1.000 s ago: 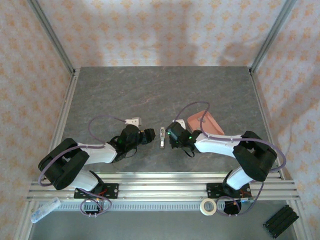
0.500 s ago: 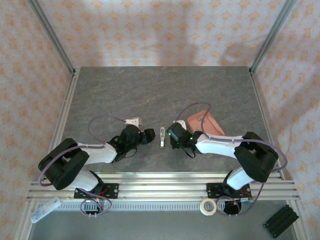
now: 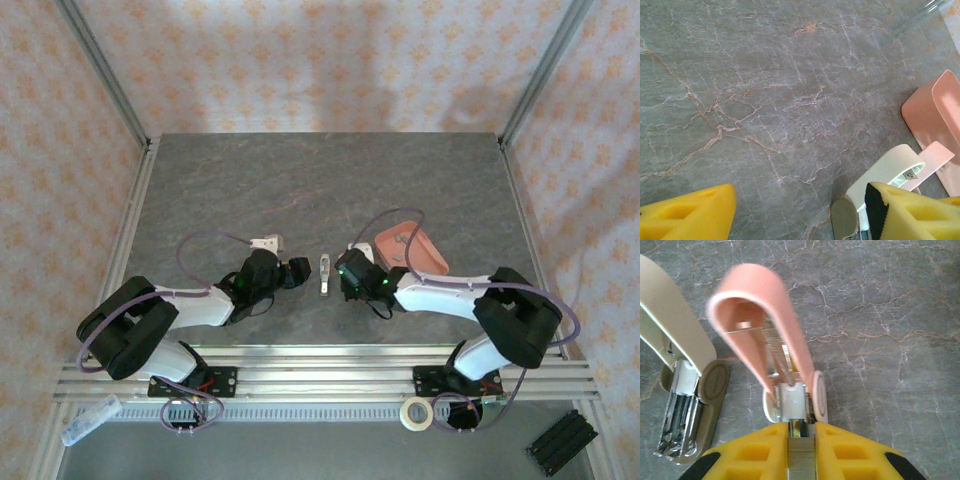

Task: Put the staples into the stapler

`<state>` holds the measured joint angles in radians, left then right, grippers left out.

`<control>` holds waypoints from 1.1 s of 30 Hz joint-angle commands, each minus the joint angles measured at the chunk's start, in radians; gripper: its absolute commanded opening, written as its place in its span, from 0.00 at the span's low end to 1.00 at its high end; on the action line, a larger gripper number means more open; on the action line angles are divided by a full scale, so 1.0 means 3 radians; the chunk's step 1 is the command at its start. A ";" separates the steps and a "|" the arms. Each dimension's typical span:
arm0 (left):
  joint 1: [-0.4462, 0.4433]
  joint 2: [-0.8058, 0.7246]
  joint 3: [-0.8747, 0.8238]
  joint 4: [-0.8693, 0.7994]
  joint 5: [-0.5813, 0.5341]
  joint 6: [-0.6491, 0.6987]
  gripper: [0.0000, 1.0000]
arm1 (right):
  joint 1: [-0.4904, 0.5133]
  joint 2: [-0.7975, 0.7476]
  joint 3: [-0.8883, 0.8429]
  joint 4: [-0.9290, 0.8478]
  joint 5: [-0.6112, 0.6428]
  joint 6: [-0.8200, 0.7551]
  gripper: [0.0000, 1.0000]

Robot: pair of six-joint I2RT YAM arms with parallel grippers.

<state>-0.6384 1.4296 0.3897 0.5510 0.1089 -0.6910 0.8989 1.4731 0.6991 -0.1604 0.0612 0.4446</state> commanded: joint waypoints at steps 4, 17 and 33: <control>0.0037 0.0001 -0.0010 0.0045 0.0017 -0.0023 0.69 | 0.0025 -0.0280 -0.0018 -0.0103 0.0195 0.0091 0.20; 0.0037 0.0024 0.0004 0.0067 0.0035 -0.0023 0.69 | 0.0031 -0.0009 0.0071 0.0001 0.0100 0.0214 0.20; 0.0037 0.0041 -0.0015 0.0109 0.0040 -0.0028 0.69 | 0.0033 -0.0043 0.0037 0.0056 0.0088 0.0325 0.20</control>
<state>-0.6384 1.4296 0.3897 0.5514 0.1207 -0.6914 0.9028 1.4689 0.6994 -0.1562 0.0711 0.5228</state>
